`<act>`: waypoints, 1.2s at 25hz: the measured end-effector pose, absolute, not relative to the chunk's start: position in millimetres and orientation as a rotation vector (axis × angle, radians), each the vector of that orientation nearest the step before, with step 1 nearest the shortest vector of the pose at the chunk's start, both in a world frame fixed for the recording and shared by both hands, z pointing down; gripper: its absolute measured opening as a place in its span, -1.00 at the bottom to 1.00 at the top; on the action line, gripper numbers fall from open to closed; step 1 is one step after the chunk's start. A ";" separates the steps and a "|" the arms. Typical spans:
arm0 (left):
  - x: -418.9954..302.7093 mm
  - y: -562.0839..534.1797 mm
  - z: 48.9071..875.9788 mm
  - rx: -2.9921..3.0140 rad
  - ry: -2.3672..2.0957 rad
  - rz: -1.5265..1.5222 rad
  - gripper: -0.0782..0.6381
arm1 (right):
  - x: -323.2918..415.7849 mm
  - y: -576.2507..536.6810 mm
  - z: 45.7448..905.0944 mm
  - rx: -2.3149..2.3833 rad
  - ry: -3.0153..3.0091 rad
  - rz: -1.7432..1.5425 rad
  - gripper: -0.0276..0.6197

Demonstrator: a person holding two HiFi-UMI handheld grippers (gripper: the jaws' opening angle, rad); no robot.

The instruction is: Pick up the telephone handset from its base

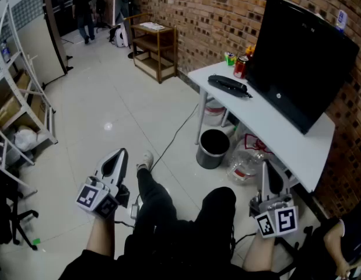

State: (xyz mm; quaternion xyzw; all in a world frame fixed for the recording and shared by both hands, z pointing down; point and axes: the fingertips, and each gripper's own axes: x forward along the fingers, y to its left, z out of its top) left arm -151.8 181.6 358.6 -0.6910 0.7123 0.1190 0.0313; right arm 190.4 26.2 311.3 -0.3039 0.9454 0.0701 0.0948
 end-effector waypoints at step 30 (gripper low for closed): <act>-211.5 -14.2 400.5 -2.295 2.066 0.165 -0.78 | 85.4 -117.9 374.5 -1.072 2.854 0.086 -0.89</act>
